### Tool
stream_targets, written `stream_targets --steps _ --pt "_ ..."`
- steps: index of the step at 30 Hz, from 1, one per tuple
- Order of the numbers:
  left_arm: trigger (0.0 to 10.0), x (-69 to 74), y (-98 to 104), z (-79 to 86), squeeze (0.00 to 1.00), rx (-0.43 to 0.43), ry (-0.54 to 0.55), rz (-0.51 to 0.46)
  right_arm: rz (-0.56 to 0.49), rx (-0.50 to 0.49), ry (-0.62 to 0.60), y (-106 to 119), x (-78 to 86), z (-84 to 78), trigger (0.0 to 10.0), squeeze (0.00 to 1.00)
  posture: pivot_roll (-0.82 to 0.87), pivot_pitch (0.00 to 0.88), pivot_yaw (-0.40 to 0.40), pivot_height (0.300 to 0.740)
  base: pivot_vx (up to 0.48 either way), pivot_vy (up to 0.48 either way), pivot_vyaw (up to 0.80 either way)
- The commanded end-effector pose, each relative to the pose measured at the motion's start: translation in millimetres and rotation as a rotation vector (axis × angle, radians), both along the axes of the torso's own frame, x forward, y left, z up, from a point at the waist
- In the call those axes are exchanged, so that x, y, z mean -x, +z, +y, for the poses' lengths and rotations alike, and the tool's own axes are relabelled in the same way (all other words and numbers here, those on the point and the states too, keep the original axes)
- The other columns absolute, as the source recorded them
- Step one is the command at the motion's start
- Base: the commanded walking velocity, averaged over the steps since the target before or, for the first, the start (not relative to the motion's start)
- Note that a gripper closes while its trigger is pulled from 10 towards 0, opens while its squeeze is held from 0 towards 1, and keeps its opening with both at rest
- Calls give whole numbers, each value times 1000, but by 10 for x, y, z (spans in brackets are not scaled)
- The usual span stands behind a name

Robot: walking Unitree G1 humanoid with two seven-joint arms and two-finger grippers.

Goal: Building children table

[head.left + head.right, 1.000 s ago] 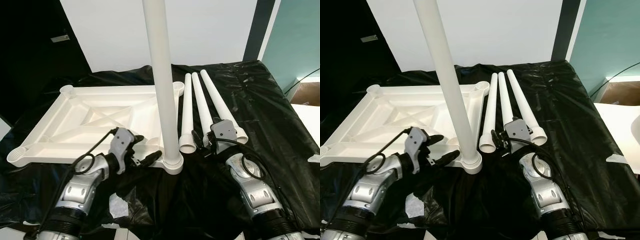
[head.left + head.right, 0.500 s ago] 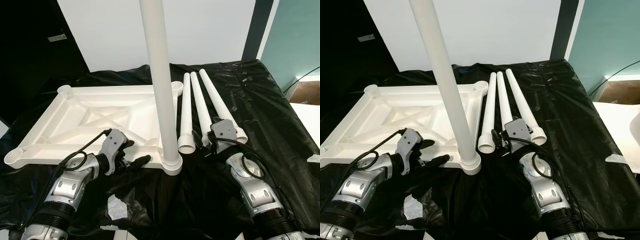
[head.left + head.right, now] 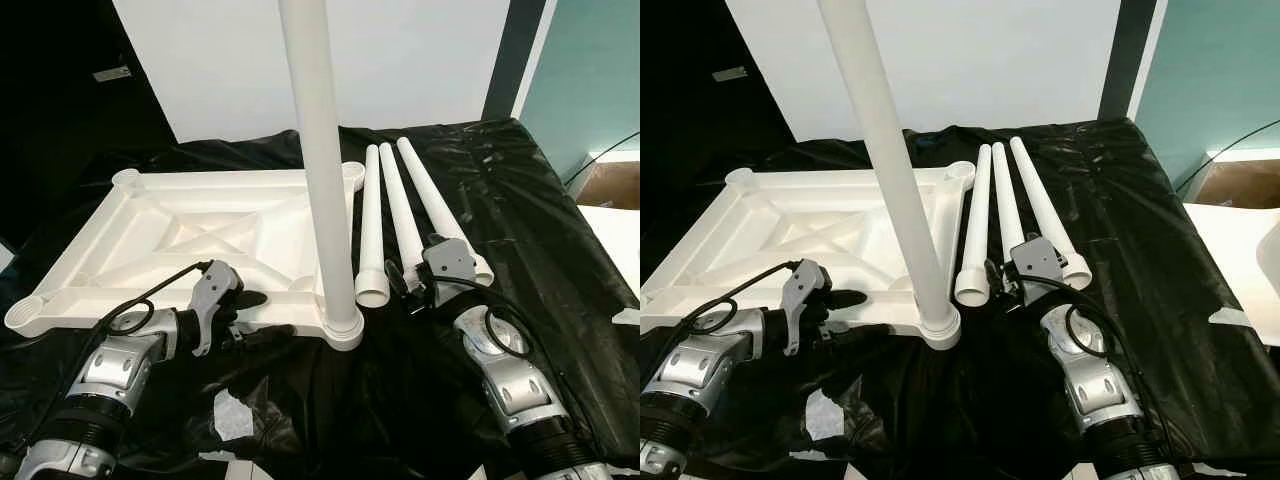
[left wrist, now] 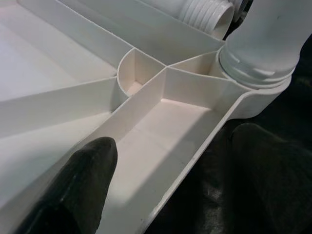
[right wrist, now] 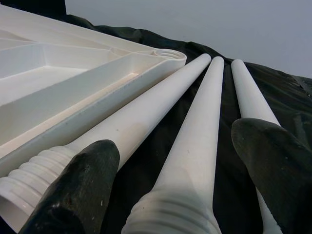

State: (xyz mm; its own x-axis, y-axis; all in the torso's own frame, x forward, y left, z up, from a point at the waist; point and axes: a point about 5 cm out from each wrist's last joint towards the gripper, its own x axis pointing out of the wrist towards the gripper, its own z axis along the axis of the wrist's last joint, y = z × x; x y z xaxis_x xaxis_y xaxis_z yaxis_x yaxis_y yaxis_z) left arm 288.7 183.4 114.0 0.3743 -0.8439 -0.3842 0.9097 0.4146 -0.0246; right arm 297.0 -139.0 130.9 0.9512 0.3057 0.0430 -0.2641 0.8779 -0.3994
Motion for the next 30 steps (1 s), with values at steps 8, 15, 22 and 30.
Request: stream_targets --steps 8,15,22,30 --pt "10000 84 -421 94 0 -366 -98 74 4 6 8 11 -15 14 10000 0 4 0 85 740 0 0 0" --pt "0 -3 -555 46 0 -434 7 77 -1 6 3 19 -12 2 10000 0 -1 0 86 740 0 0 0" --pt "0 -104 -566 41 0 -407 121 72 -1 8 2 19 -8 -3 10000 0 3 0 84 740 0 0 0" --pt "0 -176 -581 118 0 -438 236 66 7 7 11 -3 9 19 10000 0 11 0 83 740 0 0 0"
